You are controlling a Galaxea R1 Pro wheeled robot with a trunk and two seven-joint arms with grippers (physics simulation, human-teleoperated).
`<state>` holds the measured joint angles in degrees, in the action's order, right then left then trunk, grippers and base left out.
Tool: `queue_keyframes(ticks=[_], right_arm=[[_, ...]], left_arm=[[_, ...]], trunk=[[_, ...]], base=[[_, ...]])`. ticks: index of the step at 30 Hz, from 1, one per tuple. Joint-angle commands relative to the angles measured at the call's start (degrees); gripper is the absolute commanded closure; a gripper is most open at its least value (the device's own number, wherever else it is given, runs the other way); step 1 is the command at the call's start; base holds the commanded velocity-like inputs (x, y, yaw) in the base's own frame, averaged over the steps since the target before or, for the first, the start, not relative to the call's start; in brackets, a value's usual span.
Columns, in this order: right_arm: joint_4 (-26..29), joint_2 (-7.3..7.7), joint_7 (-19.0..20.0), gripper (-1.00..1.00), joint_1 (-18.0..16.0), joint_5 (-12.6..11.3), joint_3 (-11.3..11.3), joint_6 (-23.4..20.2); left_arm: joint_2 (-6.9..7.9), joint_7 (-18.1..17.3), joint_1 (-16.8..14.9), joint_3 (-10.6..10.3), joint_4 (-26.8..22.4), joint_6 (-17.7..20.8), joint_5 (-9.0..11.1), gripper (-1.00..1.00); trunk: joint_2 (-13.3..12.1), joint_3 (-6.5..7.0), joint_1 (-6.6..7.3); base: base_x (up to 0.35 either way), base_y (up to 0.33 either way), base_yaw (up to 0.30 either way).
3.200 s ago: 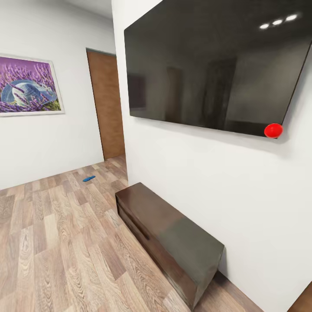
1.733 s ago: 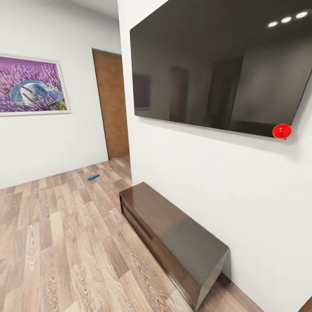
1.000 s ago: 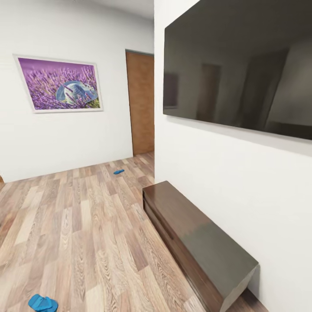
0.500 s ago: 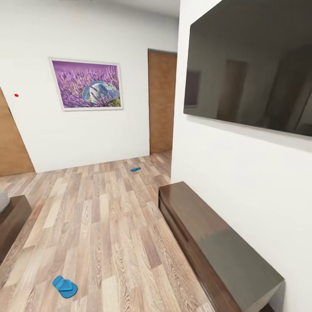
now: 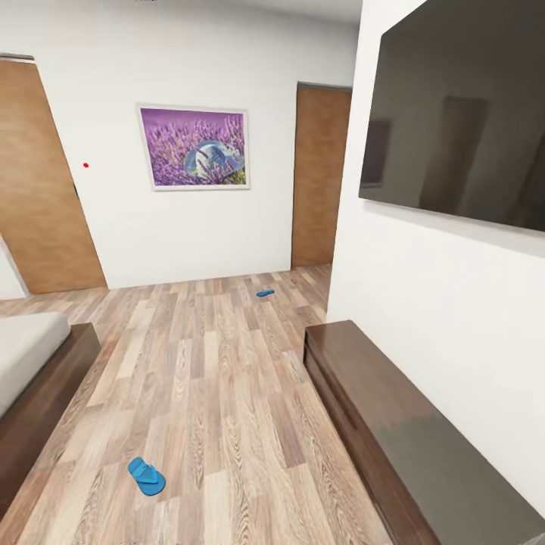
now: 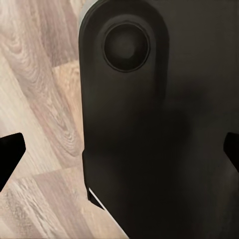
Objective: In the bedroom, move the book from the bed onto either nightstand, and place the two sandals side by side next to the bed.
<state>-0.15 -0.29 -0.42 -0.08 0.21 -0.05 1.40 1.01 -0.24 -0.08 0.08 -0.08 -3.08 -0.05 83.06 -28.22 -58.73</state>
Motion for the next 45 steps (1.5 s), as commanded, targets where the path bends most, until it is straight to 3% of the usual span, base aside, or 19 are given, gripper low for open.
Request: queue_keyframes(ticks=[1, 45], right_arm=[[0.0, -0.01, 0.0, -1.00, 0.0, 0.0, 0.0, 0.1], [0.0, 0.03, 0.0, -1.00, 0.0, 0.2, 0.0, 0.3]], left_arm=[[0.00, 0.0, 0.0, 0.0, 0.0, -0.1, 0.0, -1.00], [-0.07, -0.1, 0.0, 0.0, 0.0, -0.4, 0.0, -1.00]], trunk=[[0.0, -0.07, 0.00], [0.0, -1.18, 0.00]], base=[[0.000, 0.000, 0.279], [0.006, -0.010, 0.276]])
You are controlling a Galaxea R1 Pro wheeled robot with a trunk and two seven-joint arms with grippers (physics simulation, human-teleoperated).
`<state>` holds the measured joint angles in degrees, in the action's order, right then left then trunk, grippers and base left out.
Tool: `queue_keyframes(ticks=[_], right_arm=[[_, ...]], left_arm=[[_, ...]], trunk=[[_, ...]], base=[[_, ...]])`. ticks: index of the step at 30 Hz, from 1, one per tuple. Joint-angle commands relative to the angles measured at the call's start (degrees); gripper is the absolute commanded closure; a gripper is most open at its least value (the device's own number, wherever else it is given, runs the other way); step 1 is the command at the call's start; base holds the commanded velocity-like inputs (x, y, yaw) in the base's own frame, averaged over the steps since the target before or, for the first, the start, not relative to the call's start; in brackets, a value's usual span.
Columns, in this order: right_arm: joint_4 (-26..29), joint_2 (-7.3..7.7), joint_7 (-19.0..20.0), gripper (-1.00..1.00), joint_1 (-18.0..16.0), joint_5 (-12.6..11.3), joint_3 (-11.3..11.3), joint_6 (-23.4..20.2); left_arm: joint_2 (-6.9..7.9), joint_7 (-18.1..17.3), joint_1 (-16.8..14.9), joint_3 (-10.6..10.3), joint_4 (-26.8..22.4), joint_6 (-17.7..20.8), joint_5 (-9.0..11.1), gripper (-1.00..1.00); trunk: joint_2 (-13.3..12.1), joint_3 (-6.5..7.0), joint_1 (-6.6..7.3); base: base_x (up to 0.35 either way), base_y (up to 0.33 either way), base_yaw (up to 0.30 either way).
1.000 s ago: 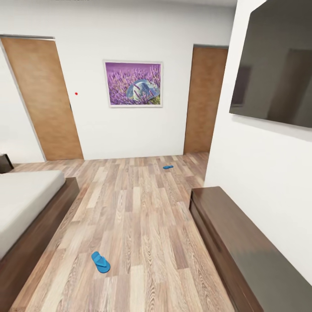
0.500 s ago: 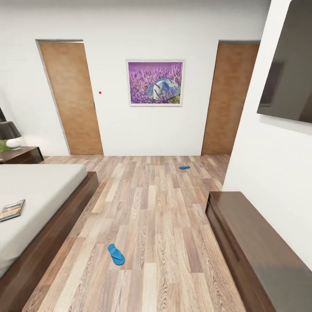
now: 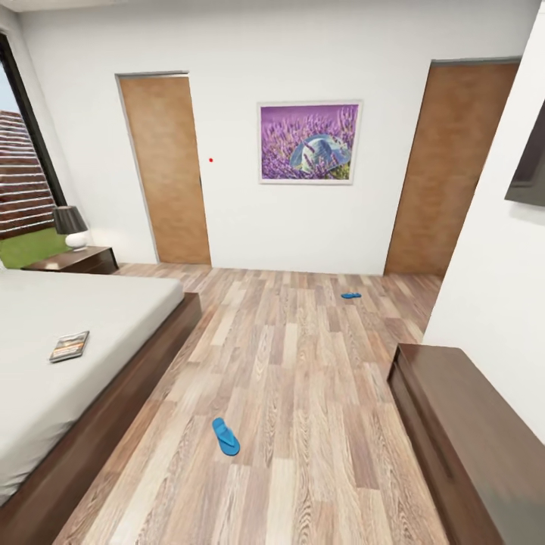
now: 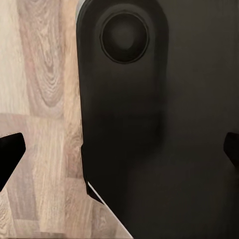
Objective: In the bedroom, move the book from the bed onto either nightstand, and place the two sandals side by side next to the bed.
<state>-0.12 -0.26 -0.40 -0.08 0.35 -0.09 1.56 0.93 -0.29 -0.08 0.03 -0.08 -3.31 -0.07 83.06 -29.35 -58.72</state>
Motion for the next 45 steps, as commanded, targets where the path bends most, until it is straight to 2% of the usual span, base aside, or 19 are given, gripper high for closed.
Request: queue_keyframes(ticks=[1, 27, 45], right_arm=[[0.0, -0.01, 0.0, -1.00, 0.0, 0.0, 0.0, 0.2], [0.0, -0.01, 0.0, -1.00, 0.0, 0.0, 0.0, 0.2], [0.0, -0.01, 0.0, -1.00, 0.0, 0.0, -0.1, 0.2]], left_arm=[[0.02, 0.0, 0.0, 0.0, 0.0, -0.2, 0.0, -1.00], [0.04, -0.1, 0.0, -0.2, 0.0, -0.2, 0.0, -1.00], [0.04, -0.1, 0.0, -0.2, 0.0, -0.2, 0.0, -1.00]], trunk=[[0.0, -0.06, -0.01], [0.0, -0.12, -0.01], [0.0, -0.12, -0.01]], base=[[0.127, -0.126, 0.136], [0.230, -0.178, 0.025], [0.278, -0.033, 0.000]])
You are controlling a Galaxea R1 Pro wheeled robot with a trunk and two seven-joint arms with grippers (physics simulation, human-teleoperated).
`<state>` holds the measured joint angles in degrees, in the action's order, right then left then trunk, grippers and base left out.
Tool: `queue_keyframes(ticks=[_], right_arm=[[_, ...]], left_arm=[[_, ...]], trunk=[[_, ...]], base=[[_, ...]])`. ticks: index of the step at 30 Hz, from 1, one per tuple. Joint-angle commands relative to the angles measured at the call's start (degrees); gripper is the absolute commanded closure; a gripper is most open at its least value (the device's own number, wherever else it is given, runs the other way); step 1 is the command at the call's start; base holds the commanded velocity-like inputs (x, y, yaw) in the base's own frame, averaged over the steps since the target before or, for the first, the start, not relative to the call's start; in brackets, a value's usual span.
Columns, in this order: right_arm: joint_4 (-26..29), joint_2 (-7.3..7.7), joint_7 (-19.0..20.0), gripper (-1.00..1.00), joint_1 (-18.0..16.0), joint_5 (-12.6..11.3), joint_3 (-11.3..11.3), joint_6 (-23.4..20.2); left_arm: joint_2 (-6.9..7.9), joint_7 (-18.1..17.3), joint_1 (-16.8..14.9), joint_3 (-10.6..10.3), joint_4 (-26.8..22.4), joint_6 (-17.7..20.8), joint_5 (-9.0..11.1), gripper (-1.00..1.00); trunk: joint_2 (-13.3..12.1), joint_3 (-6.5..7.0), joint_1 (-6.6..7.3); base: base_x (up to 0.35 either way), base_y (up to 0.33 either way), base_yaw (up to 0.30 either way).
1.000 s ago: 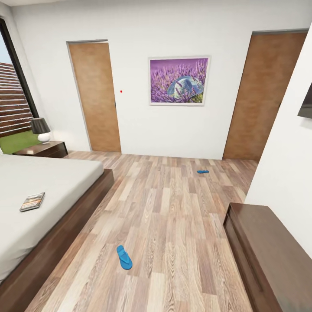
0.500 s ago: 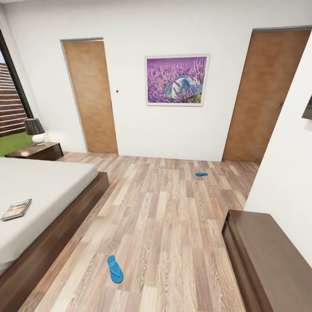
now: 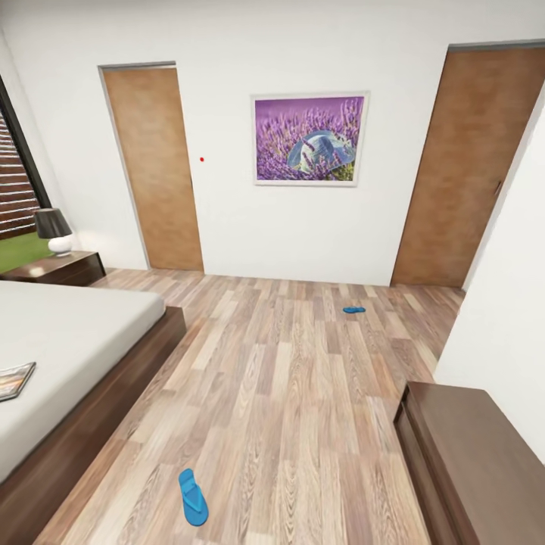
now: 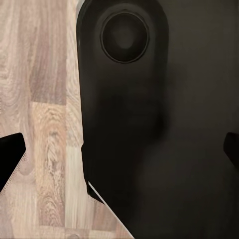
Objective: In the bedroom, move the book from the bed onto either nightstand, and place the two sandals side by side next to the bed.
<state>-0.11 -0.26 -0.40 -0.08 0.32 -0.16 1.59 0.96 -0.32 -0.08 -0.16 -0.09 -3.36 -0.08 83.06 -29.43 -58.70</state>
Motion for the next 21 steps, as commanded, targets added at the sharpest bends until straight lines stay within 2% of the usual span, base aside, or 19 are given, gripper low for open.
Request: queue_keyframes(ticks=[1, 21], right_arm=[[0.0, -0.01, 0.0, -1.00, 0.0, 0.0, 0.0, 0.2], [0.0, -0.12, 0.0, -1.00, 0.0, 0.0, -0.1, 0.2]], left_arm=[[0.01, 0.0, 0.0, 0.0, 0.0, -0.2, 0.0, -1.00], [0.01, 0.0, 0.0, 0.0, 0.0, -0.2, 0.0, -1.00]], trunk=[[0.0, -0.04, -0.03], [0.0, -0.04, -0.03]], base=[[0.312, -0.004, 0.000], [0.323, -0.001, 0.000]])
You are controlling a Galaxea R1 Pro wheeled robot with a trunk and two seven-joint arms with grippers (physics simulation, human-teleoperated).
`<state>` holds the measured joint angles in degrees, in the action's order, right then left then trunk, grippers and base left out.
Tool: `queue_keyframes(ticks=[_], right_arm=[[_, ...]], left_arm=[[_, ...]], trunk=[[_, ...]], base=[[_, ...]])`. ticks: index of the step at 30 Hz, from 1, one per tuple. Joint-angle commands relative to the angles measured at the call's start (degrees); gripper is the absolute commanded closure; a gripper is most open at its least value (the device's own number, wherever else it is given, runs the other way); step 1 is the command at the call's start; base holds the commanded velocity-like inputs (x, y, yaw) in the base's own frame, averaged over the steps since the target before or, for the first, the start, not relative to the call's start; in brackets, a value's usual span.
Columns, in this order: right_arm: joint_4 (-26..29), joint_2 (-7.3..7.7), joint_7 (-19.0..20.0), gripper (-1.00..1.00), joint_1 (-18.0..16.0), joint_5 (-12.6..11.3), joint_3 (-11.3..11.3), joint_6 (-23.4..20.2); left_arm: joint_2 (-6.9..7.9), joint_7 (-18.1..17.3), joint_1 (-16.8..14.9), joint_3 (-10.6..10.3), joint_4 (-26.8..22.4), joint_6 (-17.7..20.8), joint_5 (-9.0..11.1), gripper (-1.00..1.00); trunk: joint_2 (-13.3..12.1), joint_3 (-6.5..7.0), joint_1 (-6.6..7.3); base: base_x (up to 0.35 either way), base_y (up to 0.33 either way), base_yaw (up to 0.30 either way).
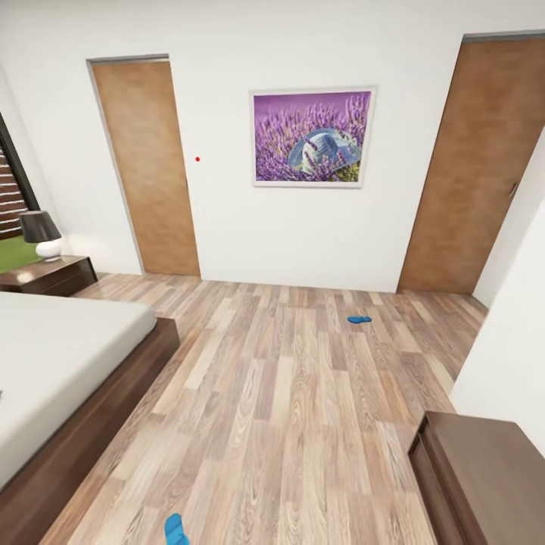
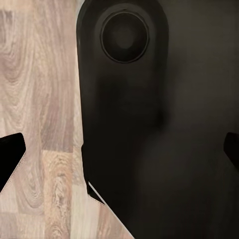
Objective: In the bedroom, move the book from the bed onto either nightstand, and place the two sandals side by side next to the bed.
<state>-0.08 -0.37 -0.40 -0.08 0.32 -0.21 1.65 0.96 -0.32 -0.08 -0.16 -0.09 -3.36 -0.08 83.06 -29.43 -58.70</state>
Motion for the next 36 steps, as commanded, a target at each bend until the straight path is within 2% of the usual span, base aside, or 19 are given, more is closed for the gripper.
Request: queue_keyframes(ticks=[1, 15, 30, 36], right_arm=[[0.0, -0.07, 0.0, -1.00, 0.0, 0.0, 0.0, 0.3], [0.2, -0.45, 0.0, -1.00, 0.0, 0.1, -0.1, 1.5], [5.8, -0.46, 0.0, -1.00, 0.0, 0.2, 0.0, 1.5], [9.9, -0.68, 0.1, -1.00, -0.1, 0.2, -0.1, 1.3]], left_arm=[[0.01, 0.0, 0.0, 0.0, 0.0, -0.2, 0.0, -1.00], [0.01, 0.0, 0.0, 0.1, 0.0, -0.2, 0.0, -1.00], [-0.06, 0.0, 0.0, 0.3, -0.1, -1.2, 0.1, -1.00], [-0.07, 0.0, 0.0, 0.3, -0.3, -1.3, 0.1, -1.00]], trunk=[[0.0, -0.04, -0.03], [0.0, -0.04, -0.03], [0.0, -0.04, -0.03], [0.0, -0.04, -0.03]], base=[[0.316, 0.000, 0.000], [0.271, 0.000, 0.000], [0.050, 0.000, 0.000], [0.082, 0.000, 0.000]])
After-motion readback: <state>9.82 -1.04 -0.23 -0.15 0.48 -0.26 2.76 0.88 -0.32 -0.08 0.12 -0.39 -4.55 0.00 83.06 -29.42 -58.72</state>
